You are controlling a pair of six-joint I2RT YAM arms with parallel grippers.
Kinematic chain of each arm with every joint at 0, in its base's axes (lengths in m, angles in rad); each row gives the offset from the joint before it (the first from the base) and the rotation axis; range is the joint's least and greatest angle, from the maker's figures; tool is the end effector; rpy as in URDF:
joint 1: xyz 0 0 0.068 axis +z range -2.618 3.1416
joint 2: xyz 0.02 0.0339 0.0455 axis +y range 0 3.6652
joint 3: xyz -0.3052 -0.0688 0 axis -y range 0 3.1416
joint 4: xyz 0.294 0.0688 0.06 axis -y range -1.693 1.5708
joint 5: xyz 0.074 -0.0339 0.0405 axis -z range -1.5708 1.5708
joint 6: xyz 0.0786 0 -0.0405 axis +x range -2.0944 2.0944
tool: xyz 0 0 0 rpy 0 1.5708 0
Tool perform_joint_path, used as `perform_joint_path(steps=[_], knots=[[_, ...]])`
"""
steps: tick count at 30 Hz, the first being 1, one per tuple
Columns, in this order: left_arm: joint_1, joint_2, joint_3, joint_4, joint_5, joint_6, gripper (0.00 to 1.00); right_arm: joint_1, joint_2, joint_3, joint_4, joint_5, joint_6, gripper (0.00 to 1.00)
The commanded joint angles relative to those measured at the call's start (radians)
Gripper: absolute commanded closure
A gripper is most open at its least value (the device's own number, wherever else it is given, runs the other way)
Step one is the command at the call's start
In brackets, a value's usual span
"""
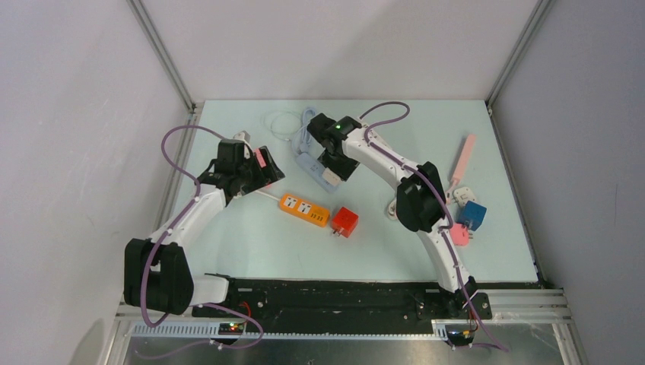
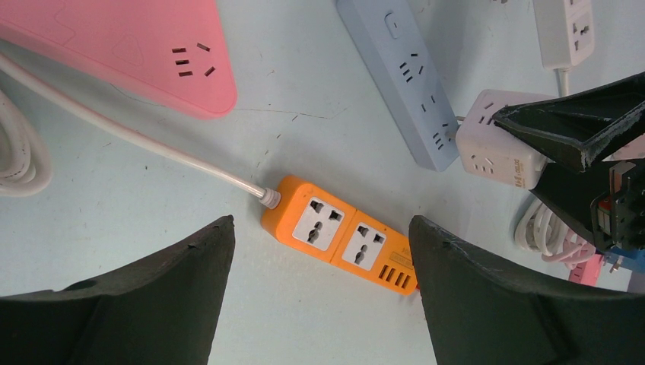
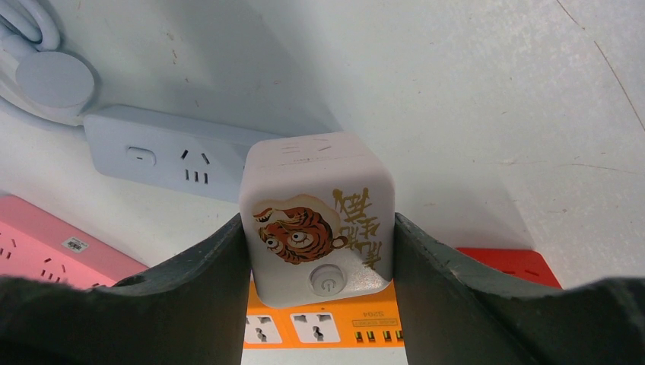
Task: Insert the plug
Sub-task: Insert the plug into the socket.
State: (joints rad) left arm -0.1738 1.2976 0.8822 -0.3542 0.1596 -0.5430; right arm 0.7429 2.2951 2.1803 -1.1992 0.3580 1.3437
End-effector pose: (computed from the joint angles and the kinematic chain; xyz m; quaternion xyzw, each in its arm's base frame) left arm 0.3325 -0.0711 0.2381 -0.1379 0.9080 -0.2051 0.3383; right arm 0.4301 0.3576 0.2252 0.3106 0.9255 0.0200 0.2160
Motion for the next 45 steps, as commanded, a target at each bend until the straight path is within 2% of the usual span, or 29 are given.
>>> perform_joint_path(steps=[1,10,23,36,45], knots=[[0.005,-0.012,-0.006,0.02,-0.014,-0.003,0.12,0.009,-0.015,0.021,-0.026,0.008,0.044,1.0],[0.005,0.002,-0.007,0.02,-0.009,-0.004,0.12,0.031,0.005,0.046,-0.029,0.01,0.025,1.0],[0.005,-0.001,-0.019,0.021,-0.017,-0.002,0.12,0.039,0.085,0.129,-0.183,0.074,0.09,1.0],[0.005,-0.002,-0.022,0.021,-0.011,-0.001,0.12,0.026,0.074,0.136,-0.126,0.117,0.154,1.0],[0.005,0.004,-0.022,0.021,-0.007,-0.002,0.12,0.027,0.103,0.136,-0.109,0.076,0.141,1.0]])
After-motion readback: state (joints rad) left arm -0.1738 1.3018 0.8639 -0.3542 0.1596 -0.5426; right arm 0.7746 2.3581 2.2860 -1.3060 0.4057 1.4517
